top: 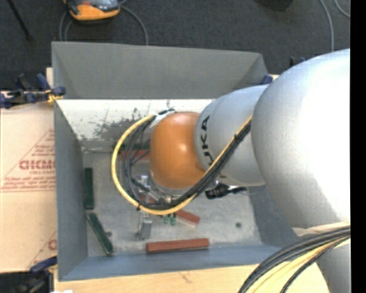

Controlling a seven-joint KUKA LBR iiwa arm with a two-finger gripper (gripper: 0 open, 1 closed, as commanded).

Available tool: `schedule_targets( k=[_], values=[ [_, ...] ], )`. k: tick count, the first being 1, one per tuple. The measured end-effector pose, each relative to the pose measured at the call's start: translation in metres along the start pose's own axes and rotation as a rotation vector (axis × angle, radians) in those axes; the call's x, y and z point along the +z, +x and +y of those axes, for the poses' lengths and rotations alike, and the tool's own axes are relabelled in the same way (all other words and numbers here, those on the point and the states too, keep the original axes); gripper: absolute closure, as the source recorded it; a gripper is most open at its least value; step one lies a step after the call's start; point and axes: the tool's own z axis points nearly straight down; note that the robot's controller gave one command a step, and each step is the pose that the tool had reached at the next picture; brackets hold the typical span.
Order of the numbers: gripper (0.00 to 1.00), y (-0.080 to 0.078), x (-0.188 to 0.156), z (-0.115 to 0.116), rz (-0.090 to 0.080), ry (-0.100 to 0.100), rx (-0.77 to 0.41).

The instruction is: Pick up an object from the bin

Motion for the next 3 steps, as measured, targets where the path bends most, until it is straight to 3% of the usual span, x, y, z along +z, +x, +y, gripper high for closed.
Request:
schedule_targets(
  k=[1, 2, 3],
  values=[
    [0.00, -0.008, 0.012, -0.034, 0.000, 0.005, -0.139],
    [0.00, 0.003, -0.007, -0.034, 0.003, 0.002, -0.224],
    [0.00, 0.013, -0.046, -0.047, 0.002, 0.001, -0.363]
  ],
)
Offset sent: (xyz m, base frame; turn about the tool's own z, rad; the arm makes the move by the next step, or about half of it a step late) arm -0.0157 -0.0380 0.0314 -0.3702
